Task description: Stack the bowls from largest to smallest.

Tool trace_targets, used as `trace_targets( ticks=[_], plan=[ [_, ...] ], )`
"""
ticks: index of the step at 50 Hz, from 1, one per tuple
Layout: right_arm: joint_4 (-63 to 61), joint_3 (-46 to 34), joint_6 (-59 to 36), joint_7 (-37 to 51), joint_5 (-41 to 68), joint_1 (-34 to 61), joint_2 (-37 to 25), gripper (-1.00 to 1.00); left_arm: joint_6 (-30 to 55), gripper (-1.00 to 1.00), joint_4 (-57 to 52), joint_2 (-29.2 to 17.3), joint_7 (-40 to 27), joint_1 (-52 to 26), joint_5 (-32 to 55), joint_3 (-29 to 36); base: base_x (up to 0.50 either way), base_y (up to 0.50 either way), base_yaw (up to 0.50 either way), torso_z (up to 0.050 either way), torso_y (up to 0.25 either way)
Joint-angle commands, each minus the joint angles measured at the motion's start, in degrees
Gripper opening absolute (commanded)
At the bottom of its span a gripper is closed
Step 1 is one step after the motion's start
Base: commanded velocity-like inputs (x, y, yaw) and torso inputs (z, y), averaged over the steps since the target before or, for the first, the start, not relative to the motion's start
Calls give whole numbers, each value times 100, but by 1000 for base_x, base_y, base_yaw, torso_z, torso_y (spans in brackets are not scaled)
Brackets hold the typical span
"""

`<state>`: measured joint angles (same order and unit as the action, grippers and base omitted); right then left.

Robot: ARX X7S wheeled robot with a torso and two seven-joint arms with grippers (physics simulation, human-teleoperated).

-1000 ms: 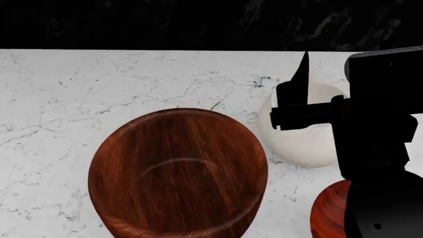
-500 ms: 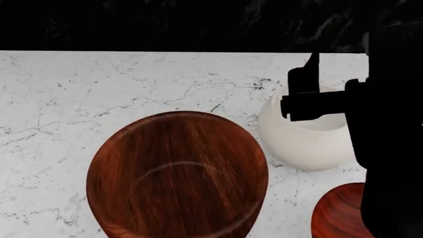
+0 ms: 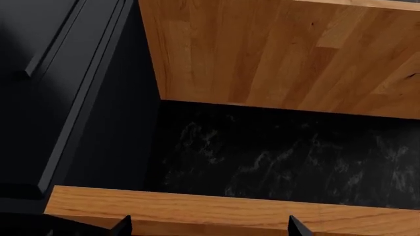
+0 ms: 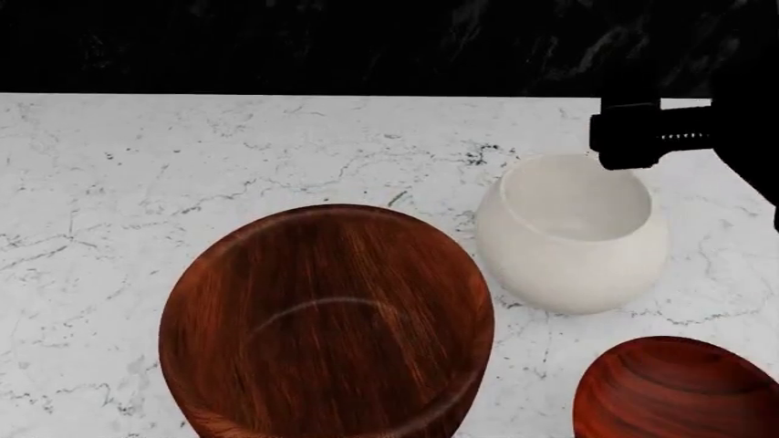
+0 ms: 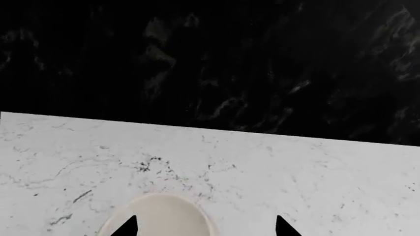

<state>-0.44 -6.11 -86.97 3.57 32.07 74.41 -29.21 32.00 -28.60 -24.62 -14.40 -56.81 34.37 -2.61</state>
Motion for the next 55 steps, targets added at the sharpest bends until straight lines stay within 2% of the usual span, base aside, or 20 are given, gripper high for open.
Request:
trace_targets(
  ticks=[1,19,27,55],
  plan=[
    [1844,-940,112,-653,-200,1114,-42,100,-4,100,-38,89,182,131,-56,-139,0,0,0,0,0],
    [5122,-2335,1628,-1662,-942,2336,670,100,-261,100,95,103,275,389,-179,-79,0,0,0,0,0],
    [7480,-2844,2973,-2297,-1428,2986,1376,100,-368,100,204,83,327,413,-253,-49,0,0,0,0,0],
    [7540,-1921,2905,-2643,-2763,2457,1644,100,-225,100,48,-14,214,357,-146,-74,0,0,0,0,0]
  ],
)
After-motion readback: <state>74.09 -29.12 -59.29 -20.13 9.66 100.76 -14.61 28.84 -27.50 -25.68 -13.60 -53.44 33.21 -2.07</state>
